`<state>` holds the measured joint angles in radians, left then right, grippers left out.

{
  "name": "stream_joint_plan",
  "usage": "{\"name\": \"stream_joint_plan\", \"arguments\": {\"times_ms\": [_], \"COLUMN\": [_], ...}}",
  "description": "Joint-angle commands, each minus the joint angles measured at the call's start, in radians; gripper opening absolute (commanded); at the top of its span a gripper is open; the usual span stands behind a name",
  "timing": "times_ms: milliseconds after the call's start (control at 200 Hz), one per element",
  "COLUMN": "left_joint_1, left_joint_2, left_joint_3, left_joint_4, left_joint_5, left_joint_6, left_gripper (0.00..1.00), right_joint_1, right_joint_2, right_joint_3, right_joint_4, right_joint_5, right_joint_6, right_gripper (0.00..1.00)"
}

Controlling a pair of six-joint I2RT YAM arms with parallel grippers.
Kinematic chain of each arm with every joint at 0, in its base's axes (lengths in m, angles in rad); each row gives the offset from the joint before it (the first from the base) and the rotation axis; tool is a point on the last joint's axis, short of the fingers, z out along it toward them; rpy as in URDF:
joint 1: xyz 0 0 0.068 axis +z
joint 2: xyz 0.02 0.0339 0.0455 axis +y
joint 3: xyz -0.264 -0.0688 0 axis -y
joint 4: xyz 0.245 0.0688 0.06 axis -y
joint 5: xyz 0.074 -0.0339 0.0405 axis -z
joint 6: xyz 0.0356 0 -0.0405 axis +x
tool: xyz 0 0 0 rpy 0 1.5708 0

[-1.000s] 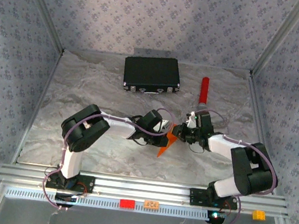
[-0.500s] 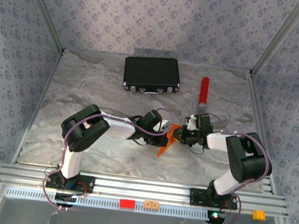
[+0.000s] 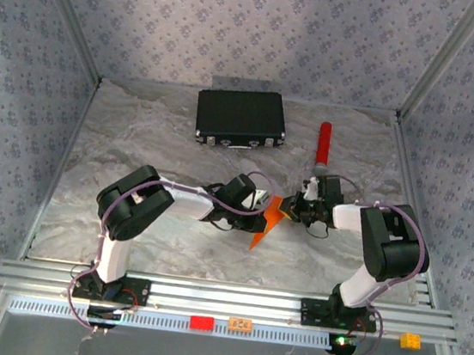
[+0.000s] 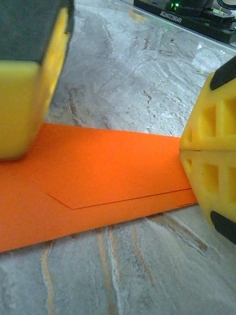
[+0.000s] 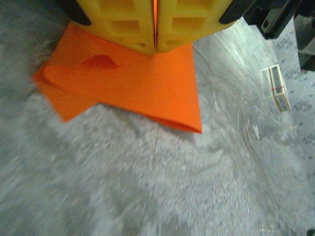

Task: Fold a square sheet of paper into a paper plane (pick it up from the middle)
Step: Fold the wing for the fifth time at the center of the table.

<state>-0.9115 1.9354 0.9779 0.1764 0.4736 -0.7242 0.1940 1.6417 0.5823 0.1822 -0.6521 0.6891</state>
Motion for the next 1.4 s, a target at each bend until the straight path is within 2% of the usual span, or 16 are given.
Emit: {"name": "stream_joint_plan", "arguments": {"times_ms": [0, 625, 889, 1079, 1189, 1394], "left_joint_1": [0.008, 0.01, 0.01, 0.011, 0.011, 0.011], "left_joint_2": [0.033, 0.036, 0.037, 0.033, 0.028, 0.02], "left_joint_3": [-0.05, -0.061, -0.06, -0.061, -0.061, -0.054], "left_joint_4": [-0.155, -0.144, -0.143, -0.144, -0.144, -0.15], "left_joint_5": [-0.032, -0.031, -0.029, -0.028, -0.024, -0.018], "left_joint_6": [0.008, 0.007, 0.006, 0.008, 0.012, 0.017], "left_gripper": [0.0, 0.0, 0.0, 0.0, 0.0, 0.0], "right_joint_1": [-0.035, -0.138, -0.164, -0.153, -0.11, -0.033], "right_joint_2": [0.033, 0.063, -0.026, -0.109, -0.135, -0.082], "right_joint_3": [0.026, 0.06, 0.089, 0.051, 0.026, 0.016], "right_joint_4": [-0.03, 0.0, -0.035, -0.006, -0.001, -0.018], "right_joint_5": [0.122, 0.112, 0.078, 0.012, -0.01, -0.003], "right_joint_6": [-0.028, 0.013, 0.012, 0.03, 0.031, 0.008], "right_gripper": [0.12, 0.12, 0.13, 0.14, 0.15, 0.12]}}
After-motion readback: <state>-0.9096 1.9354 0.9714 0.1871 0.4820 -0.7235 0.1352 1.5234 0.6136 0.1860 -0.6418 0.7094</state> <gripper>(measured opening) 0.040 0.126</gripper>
